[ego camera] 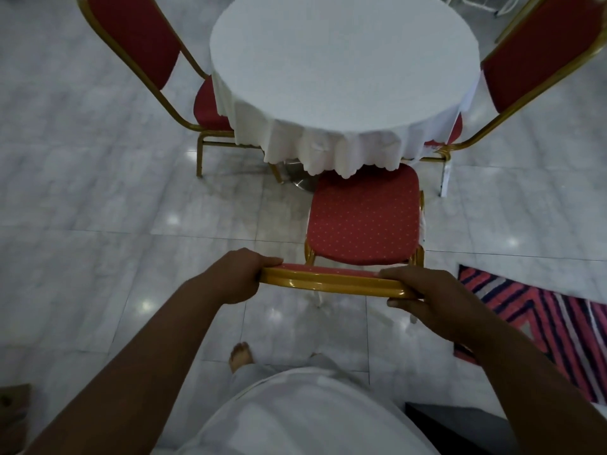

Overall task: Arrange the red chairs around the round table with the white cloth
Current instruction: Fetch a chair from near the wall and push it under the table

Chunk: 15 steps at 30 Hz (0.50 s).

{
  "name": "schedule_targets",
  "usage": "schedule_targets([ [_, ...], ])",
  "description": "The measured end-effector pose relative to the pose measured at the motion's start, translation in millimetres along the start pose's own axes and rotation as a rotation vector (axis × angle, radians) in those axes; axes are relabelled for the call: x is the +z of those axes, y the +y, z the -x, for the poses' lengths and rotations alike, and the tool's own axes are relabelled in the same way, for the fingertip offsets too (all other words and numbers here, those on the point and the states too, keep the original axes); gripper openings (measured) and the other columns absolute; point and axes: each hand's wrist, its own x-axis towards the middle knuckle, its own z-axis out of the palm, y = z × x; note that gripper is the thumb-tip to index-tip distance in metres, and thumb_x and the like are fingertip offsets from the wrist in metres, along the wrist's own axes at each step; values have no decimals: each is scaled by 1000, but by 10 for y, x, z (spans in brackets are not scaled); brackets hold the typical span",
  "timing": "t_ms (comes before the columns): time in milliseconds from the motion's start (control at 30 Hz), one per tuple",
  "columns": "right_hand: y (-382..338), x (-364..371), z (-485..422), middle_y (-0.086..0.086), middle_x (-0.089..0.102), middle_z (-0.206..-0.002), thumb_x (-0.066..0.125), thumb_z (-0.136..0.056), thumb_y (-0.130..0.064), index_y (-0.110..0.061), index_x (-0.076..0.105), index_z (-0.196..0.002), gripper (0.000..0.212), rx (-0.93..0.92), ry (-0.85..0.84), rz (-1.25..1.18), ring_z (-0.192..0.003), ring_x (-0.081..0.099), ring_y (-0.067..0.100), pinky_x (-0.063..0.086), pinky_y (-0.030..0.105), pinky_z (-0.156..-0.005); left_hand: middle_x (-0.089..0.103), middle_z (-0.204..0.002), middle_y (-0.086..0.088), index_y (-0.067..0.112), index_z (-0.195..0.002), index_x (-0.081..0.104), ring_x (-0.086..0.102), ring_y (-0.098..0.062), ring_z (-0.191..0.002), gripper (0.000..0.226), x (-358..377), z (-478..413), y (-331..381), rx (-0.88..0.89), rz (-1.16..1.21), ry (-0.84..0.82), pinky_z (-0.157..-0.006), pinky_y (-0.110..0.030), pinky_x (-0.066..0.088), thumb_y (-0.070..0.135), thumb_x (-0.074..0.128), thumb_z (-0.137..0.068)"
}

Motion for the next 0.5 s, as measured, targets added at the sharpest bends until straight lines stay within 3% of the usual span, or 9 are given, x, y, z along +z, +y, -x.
schedule_targets([
  [167, 163, 133, 70, -19, 66, -103, 68, -85, -25, -35, 57, -126, 43, 12, 28, -33, -92, 63, 0, 48, 15, -80, 63, -127, -8, 31, -145, 39, 62, -23, -108, 63, -29, 52, 34, 28, -65, 4, -86, -28, 48, 2, 49, -89],
  [500, 450, 189, -168, -9, 67, -102, 71, -85, -18, -24, 62, -123, 40, 16, 110, 82, -84, 56, 1, 36, 8, -74, 64, -124, -9, 25, -145, 41, 62, -25, -106, 56, -25, -37, 199, 4, -94, 48, -90, -33, 51, 5, 48, -92],
])
